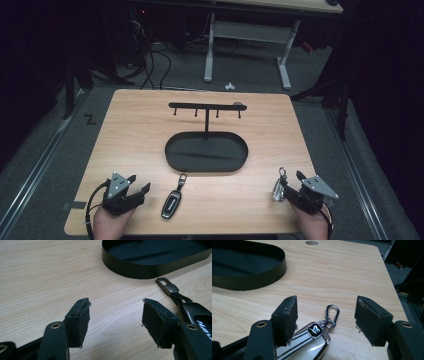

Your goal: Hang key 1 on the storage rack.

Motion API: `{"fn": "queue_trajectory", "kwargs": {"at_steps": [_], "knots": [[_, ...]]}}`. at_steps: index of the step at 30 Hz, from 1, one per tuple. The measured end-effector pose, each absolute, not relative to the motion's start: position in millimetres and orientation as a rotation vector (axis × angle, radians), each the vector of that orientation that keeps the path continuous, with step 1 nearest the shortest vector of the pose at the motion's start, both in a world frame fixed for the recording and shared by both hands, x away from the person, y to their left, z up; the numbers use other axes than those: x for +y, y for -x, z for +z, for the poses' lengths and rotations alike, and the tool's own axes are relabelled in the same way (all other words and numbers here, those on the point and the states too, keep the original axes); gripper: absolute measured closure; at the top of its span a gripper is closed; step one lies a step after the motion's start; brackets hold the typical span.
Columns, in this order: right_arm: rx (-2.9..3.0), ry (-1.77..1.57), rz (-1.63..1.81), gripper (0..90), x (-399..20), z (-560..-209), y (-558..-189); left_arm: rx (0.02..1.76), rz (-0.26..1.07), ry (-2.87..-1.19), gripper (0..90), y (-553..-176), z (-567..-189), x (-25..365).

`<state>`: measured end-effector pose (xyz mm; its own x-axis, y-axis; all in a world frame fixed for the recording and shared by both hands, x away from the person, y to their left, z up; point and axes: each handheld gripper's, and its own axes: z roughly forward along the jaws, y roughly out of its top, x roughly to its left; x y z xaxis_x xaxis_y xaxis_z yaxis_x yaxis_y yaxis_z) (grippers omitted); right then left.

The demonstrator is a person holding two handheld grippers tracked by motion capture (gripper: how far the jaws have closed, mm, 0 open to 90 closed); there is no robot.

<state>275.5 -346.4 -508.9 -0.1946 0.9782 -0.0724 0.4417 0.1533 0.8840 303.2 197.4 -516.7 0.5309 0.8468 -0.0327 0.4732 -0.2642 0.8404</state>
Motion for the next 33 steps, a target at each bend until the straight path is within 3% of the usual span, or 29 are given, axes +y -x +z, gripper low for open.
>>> {"fn": "queue_trajectory", "kwargs": {"at_steps": [11, 14, 18, 21, 33], "knots": [[1.759, -1.365, 0.982, 35.1, -346.1, -510.3, -275.5, 0.974, 0.545, -1.988, 53.3, -297.9, -515.8, 179.1], [1.751, -1.368, 0.991, 35.2, -346.6, -509.6, -275.9, 0.948, 0.517, -2.012, 61.2, -295.4, -515.1, 174.4], [1.775, -1.375, 0.999, 35.9, -340.3, -509.7, -282.6, 0.906, 0.482, -2.092, 79.8, -286.8, -514.3, 164.2], [1.798, -1.353, 1.002, 35.9, -333.6, -509.9, -287.8, 0.892, 0.471, -2.152, 86.6, -282.1, -516.5, 155.6], [1.847, -1.338, 1.007, 36.4, -325.2, -509.8, -290.1, 0.749, 0.403, -2.271, 88.8, -271.0, -521.8, 107.2]]}}
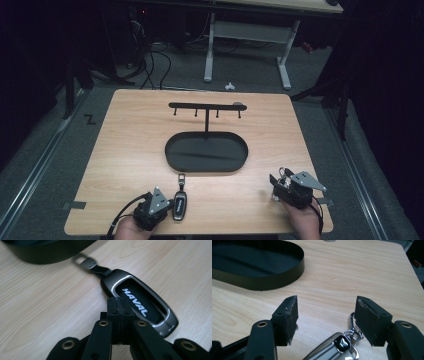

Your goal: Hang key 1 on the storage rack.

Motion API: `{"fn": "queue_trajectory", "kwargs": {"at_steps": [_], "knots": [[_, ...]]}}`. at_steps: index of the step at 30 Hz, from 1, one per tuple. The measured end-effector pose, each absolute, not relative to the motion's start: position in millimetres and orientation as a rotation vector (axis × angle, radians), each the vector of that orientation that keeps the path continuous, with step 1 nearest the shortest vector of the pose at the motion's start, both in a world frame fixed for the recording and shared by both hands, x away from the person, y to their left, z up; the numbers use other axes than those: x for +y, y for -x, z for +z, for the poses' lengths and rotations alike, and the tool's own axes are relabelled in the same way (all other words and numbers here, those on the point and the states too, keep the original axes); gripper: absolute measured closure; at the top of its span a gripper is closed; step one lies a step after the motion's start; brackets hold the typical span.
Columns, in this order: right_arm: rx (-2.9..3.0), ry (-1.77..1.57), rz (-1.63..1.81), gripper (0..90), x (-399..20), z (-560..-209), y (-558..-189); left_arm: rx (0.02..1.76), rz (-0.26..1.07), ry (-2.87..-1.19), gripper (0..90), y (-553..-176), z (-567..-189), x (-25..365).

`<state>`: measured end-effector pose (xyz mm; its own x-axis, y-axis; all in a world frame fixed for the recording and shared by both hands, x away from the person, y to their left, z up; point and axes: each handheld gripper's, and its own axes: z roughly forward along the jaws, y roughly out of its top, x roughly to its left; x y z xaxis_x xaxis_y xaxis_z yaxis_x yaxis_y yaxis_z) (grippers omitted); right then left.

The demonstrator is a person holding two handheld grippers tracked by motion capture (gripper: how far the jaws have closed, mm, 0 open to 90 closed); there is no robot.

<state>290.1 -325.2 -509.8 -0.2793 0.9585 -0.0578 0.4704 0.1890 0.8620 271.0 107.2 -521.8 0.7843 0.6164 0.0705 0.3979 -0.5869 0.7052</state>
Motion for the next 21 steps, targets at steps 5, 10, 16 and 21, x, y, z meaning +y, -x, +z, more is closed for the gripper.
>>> {"fn": "queue_trajectory", "kwargs": {"at_steps": [5, 10, 16, 21], "knots": [[1.852, -1.356, 1.007, 38.9, -331.7, -509.1, -283.7, 0.684, 0.388, -2.301, 86.8, -272.9, -523.9, 85.7], [1.881, -1.363, 1.006, 42.6, -337.8, -509.5, -273.9, 0.636, 0.367, -2.305, 84.0, -279.3, -524.5, 68.2], [1.921, -1.339, 1.013, 40.7, -330.0, -509.6, -264.8, 0.609, 0.374, -2.284, 81.7, -284.1, -521.9, 68.5], [1.990, -1.268, 1.076, 39.3, -307.9, -506.9, -266.4, 0.677, 0.443, -2.202, 69.2, -286.0, -516.9, 92.9]]}}
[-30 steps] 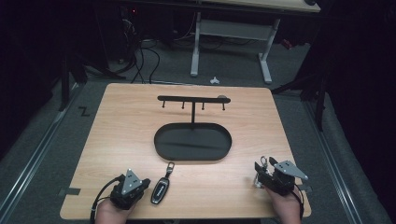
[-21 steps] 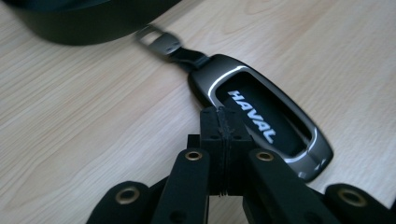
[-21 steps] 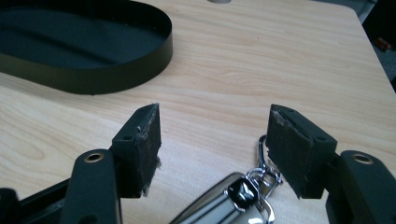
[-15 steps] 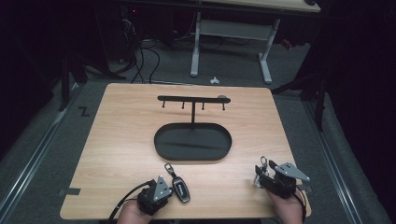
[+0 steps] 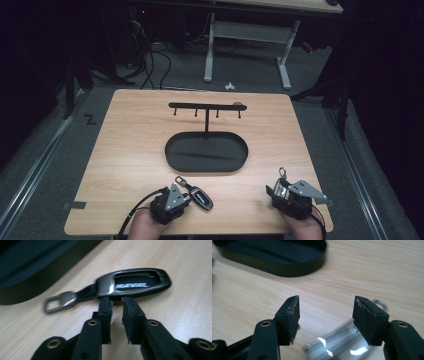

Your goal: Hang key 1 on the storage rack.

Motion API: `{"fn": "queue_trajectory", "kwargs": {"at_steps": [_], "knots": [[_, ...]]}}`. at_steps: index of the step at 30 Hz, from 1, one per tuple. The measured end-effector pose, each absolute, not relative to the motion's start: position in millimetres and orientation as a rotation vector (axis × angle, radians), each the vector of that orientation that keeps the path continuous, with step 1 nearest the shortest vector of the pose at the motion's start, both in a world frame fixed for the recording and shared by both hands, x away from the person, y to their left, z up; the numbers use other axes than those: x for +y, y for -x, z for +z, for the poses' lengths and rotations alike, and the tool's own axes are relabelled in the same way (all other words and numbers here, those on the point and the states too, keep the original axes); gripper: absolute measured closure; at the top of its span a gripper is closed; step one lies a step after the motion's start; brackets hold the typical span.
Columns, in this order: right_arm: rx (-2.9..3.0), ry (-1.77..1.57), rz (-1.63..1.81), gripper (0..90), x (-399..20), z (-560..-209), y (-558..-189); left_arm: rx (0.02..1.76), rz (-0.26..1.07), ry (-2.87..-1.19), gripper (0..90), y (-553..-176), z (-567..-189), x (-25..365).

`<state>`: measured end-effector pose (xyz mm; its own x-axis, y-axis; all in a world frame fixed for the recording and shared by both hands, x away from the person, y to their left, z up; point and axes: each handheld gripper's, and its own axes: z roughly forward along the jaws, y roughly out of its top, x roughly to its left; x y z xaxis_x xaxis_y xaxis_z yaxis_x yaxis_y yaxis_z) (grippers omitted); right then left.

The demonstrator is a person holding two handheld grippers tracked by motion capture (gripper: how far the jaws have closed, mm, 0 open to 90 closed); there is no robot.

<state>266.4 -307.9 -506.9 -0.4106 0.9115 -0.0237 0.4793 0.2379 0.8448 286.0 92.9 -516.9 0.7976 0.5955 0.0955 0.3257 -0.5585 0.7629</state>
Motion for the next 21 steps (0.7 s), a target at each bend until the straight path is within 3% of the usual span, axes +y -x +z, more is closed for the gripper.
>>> {"fn": "queue_trajectory", "kwargs": {"at_steps": [2, 3, 5, 9, 21], "knots": [[2.045, -1.226, 1.098, 41.0, -293.1, -506.1, -269.2, 0.713, 0.485, -2.164, 60.6, -285.0, -515.0, 104.2], [2.062, -1.208, 1.107, 41.9, -287.0, -505.9, -270.5, 0.744, 0.520, -2.143, 60.6, -283.9, -514.7, 112.1], [2.138, -1.119, 1.151, 50.7, -259.8, -503.6, -275.2, 0.793, 0.567, -2.132, 50.4, -281.7, -515.2, 123.5], [2.228, -1.069, 1.217, 58.1, -229.9, -502.3, -282.9, 0.893, 0.632, -2.091, 42.1, -274.7, -515.4, 147.8], [2.375, -0.871, 1.246, 72.9, -168.5, -507.5, -295.3, 1.052, 0.639, -1.900, 29.0, -259.1, -510.5, 203.2]]}}
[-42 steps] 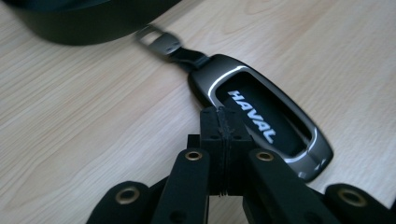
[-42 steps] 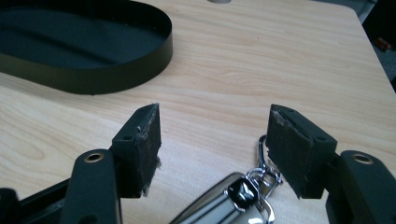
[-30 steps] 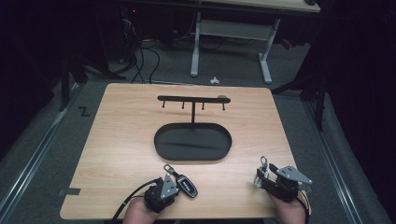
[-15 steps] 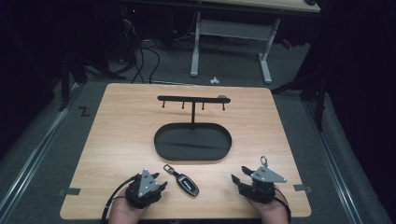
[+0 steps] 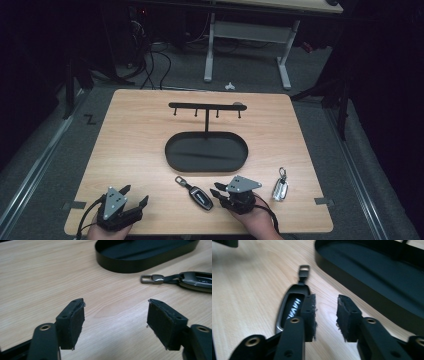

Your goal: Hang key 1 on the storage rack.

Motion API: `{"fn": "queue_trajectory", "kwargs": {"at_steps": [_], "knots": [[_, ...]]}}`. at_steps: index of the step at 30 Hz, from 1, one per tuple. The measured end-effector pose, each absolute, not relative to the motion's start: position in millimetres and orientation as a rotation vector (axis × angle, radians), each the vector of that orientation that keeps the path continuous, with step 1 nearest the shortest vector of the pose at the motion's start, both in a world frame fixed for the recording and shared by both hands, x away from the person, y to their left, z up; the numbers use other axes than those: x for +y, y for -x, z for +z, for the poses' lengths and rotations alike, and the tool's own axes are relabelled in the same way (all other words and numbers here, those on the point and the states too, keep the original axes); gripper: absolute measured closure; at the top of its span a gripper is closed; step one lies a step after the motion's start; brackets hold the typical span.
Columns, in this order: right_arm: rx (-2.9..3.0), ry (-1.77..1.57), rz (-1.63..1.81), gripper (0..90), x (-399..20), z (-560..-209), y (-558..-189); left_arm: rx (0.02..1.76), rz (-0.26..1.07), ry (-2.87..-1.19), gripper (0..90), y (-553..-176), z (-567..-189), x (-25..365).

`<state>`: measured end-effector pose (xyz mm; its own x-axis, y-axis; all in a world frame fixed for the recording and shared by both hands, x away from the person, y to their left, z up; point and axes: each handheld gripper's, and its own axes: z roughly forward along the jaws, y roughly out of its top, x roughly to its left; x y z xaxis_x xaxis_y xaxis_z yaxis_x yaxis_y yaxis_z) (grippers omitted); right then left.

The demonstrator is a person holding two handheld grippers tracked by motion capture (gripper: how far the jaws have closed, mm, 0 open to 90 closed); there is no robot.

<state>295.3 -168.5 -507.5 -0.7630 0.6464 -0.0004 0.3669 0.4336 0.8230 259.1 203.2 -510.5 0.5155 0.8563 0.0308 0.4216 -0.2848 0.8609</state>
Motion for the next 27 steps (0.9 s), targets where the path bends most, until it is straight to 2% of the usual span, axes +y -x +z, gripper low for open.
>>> {"fn": "queue_trajectory", "kwargs": {"at_steps": [5, 10, 27], "knots": [[2.409, -0.849, 1.257, 77.9, -160.9, -508.2, -296.5, 1.087, 0.652, -1.878, 27.5, -256.0, -514.8, 212.3], [2.453, -0.811, 1.250, 89.9, -153.7, -509.8, -294.5, 1.075, 0.652, -1.899, 27.7, -254.2, -516.1, 212.5], [2.556, -0.735, 1.113, 89.9, -141.5, -524.8, -286.0, 1.021, 0.636, -1.907, 27.8, -257.2, -516.2, 205.6]]}}
